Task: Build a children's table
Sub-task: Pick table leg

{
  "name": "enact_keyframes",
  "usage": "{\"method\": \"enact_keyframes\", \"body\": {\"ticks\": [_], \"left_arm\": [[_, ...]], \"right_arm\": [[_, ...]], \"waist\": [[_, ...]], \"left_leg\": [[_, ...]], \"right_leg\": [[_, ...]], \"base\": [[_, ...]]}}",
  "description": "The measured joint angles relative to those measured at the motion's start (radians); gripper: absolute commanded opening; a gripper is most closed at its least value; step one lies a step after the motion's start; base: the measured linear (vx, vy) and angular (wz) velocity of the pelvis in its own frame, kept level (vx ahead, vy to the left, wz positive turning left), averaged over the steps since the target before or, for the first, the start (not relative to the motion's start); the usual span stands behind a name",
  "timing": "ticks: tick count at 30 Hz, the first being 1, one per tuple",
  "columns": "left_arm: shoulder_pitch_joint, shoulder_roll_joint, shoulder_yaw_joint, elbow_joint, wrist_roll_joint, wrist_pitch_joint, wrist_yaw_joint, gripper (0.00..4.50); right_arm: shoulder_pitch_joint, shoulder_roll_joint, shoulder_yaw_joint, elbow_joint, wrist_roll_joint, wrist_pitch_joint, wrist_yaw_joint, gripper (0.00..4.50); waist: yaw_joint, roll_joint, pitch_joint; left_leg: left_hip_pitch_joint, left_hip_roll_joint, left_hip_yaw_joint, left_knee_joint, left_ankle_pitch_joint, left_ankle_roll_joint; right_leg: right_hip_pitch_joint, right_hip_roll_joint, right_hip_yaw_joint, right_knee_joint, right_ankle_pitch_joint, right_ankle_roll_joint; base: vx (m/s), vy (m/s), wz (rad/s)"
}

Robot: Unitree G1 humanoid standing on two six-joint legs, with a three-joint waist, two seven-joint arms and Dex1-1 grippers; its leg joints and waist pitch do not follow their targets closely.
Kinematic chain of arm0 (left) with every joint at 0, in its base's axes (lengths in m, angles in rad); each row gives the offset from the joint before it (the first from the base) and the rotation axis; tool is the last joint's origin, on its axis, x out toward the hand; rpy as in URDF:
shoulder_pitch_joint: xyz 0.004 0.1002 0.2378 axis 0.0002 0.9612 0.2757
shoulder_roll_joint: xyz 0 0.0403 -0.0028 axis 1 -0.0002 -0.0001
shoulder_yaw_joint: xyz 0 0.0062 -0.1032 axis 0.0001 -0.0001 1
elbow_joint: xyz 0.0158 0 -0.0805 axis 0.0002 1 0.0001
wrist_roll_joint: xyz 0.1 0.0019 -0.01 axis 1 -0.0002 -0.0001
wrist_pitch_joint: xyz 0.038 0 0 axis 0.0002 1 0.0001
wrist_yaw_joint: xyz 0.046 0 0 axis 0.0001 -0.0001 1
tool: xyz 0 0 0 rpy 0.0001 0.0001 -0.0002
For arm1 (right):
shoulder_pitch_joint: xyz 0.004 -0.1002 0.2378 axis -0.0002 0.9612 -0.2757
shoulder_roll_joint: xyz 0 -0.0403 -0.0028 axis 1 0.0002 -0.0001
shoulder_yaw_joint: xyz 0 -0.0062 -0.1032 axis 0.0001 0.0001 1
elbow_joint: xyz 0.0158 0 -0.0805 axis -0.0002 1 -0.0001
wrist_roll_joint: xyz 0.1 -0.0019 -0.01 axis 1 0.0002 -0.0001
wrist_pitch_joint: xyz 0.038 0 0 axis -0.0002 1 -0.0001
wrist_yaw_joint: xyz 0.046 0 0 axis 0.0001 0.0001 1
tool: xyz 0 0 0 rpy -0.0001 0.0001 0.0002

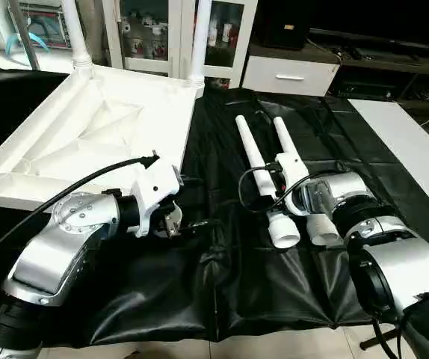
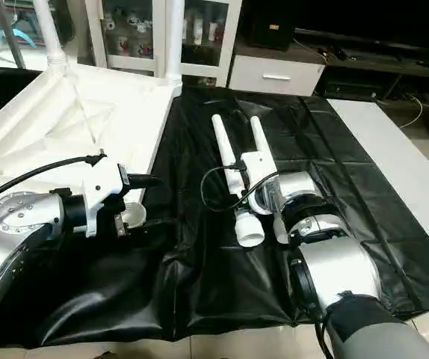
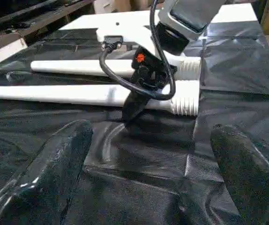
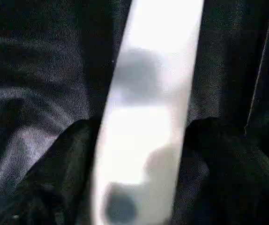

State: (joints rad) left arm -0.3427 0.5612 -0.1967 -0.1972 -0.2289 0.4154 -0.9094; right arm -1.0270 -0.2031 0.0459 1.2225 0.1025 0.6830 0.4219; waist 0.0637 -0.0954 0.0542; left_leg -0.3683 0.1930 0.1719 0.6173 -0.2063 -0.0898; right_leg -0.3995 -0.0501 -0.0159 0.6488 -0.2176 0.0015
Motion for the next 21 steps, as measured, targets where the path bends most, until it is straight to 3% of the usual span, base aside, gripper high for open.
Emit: {"method": "enact_keyframes", "body": {"ticks": [4, 16, 21], "left_arm": [[0.0, 0.0, -0.001, 0.0, 0.005, 0.001, 0.001, 4.5], [0.023, 0.009, -0.017, -0.013, 0.01, 0.02, 0.006, 4.5], [0.011, -0.008, -0.017, -0.002, 0.016, 0.021, 0.022, 4.5]], "right_arm": [[0.0, 0.0, -0.01, 0.007, 0.001, -0.014, -0.002, 3.17], [-0.006, 0.002, -0.04, 0.015, 0.002, -0.017, 0.001, 2.04], [-0.007, 0.003, -0.06, 0.014, 0.012, -0.007, 0.002, 1.86]], "waist": [[-0.001, 0.0, 0.0], [-0.003, 0.002, 0.002], [-0.003, 0.004, 0.003]], "left_leg": [[0.0, 0.0, 0.0, 0.0, 0.0, 0.0], [0.0, 0.0, 0.0, 0.0, 0.0, 0.0], [-0.001, 0.0, 0.0, 0.0, 0.0, 0.0]], "right_leg": [[0.0, 0.0, 0.0, 0.0, 0.0, 0.0], [-0.001, 0.0, 0.0, 0.0, 0.0, 0.0], [-0.001, 0.0, 0.0, 0.0, 0.0, 0.0]], "base": [[0.0, 0.0, 0.0], [0.0, 0.0, 0.0], [0.0, 0.0, 0.0]]}}
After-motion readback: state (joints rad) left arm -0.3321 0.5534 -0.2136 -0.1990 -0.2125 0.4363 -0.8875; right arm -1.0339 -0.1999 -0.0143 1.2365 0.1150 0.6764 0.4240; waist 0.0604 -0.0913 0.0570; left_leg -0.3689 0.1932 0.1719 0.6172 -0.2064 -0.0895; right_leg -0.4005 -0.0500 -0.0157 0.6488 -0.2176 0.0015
